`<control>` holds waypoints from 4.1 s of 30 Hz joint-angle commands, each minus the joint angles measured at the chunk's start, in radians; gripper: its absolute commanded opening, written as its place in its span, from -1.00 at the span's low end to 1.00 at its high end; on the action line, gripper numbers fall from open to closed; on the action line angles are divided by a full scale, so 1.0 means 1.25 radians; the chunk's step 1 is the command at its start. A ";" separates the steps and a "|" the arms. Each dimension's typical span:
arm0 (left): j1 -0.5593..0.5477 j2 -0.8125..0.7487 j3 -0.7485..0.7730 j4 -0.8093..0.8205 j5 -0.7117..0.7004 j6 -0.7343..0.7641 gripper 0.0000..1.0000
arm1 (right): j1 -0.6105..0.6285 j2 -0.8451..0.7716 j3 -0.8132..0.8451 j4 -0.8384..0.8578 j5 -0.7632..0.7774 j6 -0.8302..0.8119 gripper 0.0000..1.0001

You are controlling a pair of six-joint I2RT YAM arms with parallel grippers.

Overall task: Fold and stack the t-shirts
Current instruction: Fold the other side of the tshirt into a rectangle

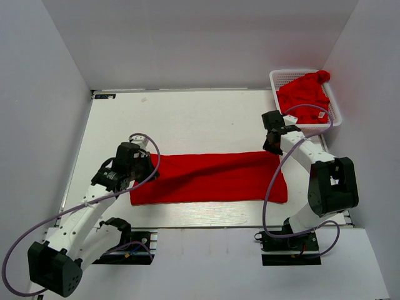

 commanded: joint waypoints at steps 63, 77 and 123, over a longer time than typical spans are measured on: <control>-0.050 0.377 0.049 0.107 0.009 0.059 0.80 | 0.006 -0.208 -0.125 -0.036 -0.112 -0.104 0.81; -0.073 0.411 0.082 0.119 -0.051 0.049 0.32 | 0.004 -0.187 -0.121 -0.060 -0.089 -0.105 0.81; -0.174 0.639 0.322 0.103 -0.082 0.286 -0.81 | 0.003 -0.192 -0.139 -0.050 -0.103 -0.117 0.81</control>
